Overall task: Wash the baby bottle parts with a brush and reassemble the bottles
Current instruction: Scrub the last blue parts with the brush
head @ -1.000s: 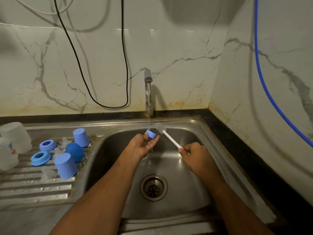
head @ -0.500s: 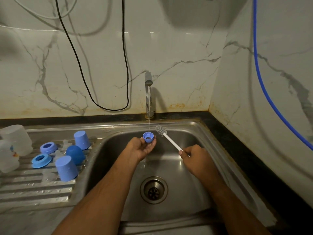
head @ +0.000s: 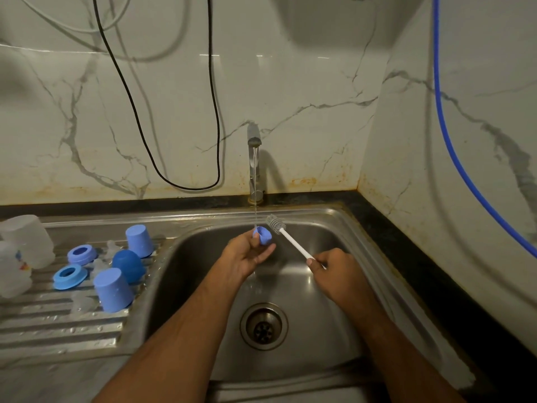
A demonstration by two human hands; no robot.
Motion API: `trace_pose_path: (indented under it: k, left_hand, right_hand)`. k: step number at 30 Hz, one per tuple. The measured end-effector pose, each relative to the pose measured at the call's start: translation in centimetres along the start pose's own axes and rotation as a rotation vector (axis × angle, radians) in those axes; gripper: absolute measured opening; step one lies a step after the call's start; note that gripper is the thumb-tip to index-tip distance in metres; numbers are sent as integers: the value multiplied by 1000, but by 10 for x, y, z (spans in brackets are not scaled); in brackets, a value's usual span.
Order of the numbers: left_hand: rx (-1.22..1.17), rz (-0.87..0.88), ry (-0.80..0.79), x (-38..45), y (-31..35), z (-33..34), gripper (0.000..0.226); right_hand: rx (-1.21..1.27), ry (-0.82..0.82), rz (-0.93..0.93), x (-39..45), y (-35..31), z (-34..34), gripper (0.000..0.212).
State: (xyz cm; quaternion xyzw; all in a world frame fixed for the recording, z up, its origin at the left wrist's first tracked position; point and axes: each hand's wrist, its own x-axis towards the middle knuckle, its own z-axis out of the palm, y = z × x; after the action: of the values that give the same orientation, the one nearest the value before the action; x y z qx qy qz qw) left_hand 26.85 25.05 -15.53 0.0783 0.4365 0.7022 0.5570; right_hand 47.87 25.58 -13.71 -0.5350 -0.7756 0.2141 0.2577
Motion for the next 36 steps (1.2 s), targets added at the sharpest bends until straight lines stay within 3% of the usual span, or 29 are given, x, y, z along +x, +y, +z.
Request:
trace_pose_path:
  k: [3,7,9,16,23,27,32,36]
  left_hand:
    - [-45,-62,16,-5,5,-2,20]
    - [32,-127,3,-1,8,-12,62]
    - [67,-123,-11,3,8,-15,69]
    - [-127,-23,35,4,7,-13,35]
    - [73,124,123,-1,7,-12,8]
    - [262,183,194,-7,11,-10,6]
    - [549,301,306,-1,17,-19,28]
    - [732,426,375,-4,17,-24,32]
  right_hand:
    - [-32,3,-8,-1,-1,-1,30]
    - [-38,0,-7,-1,0,0,31]
    - [-33,6,-11,0,0,0,32]
    - [-34,-7,-12,0,1,2,32]
    - [-37,-54,-46,1,8,6,30]
    - [-27,-85,-65,2,6,9,30]
    - [-53,-103,-76,1,1,9,31]
    - [-69,-115,-82,-3,-2,8,31]
